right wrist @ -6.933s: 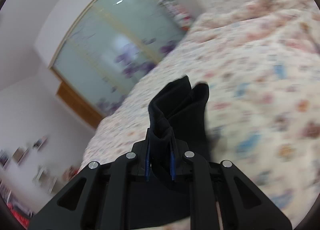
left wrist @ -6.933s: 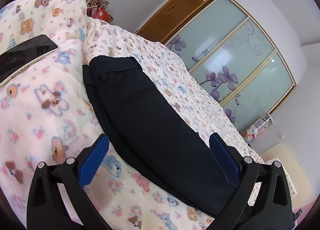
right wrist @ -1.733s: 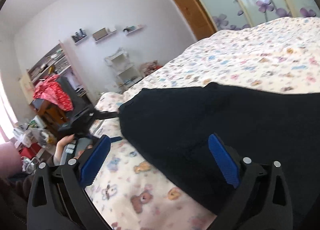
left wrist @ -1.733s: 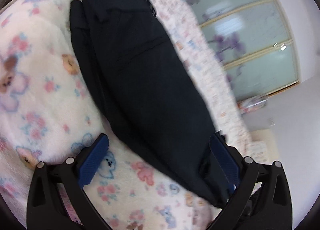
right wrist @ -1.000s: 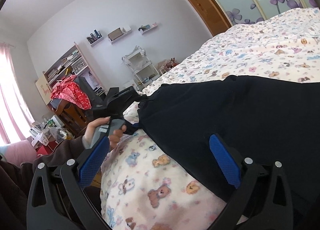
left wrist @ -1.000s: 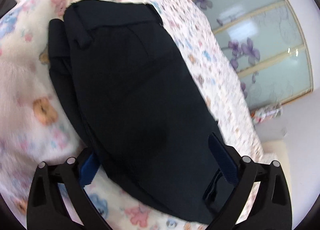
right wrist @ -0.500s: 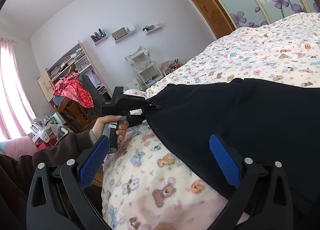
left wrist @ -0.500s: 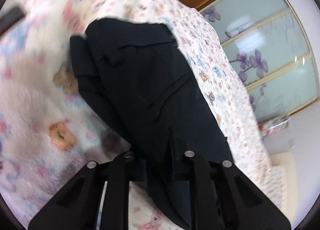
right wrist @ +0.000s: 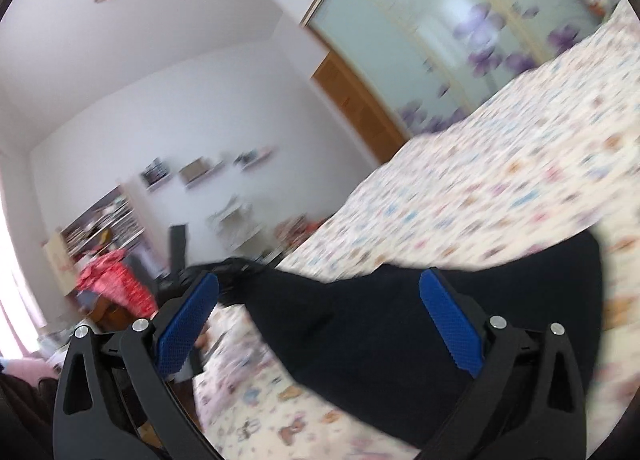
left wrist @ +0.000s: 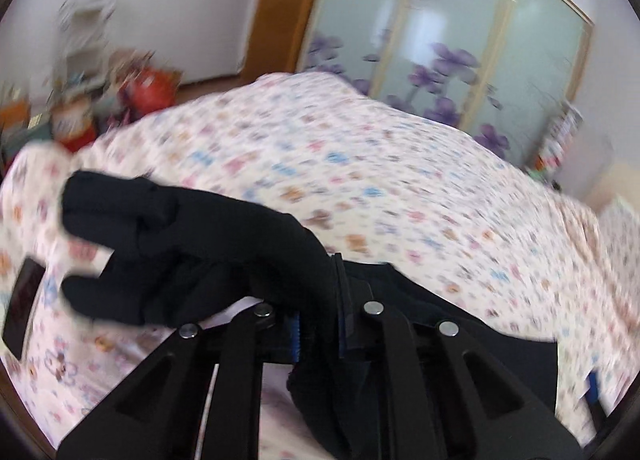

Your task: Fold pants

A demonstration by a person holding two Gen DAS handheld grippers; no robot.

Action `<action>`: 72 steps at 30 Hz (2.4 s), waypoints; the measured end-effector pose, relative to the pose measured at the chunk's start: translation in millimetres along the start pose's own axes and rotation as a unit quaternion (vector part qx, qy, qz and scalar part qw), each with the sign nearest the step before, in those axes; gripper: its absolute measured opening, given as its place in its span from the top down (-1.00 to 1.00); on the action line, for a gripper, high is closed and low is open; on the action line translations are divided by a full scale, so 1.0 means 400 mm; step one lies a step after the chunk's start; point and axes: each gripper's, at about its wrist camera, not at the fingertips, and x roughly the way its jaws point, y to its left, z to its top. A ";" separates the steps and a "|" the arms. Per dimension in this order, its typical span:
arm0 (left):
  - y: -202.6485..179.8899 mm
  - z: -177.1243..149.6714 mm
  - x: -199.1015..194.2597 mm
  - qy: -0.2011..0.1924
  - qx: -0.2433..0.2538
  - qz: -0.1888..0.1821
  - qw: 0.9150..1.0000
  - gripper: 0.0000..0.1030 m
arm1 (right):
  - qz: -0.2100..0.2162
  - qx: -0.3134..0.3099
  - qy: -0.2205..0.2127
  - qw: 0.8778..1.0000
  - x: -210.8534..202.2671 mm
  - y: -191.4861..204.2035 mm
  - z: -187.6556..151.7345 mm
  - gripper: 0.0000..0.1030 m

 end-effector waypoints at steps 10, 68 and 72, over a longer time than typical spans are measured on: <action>-0.418 -0.163 -0.069 -0.040 0.215 -0.088 0.972 0.77 | -0.114 0.056 -0.136 0.982 -0.247 -0.187 0.042 -0.97; -0.389 -0.393 0.038 -0.015 0.233 -0.015 0.972 -0.96 | -0.241 -0.126 0.120 0.955 -0.008 0.055 -0.131 -0.97; -0.377 -0.408 0.090 0.024 0.229 -0.004 0.973 -0.96 | -0.260 -0.053 0.166 0.950 0.003 -0.037 -0.167 -0.97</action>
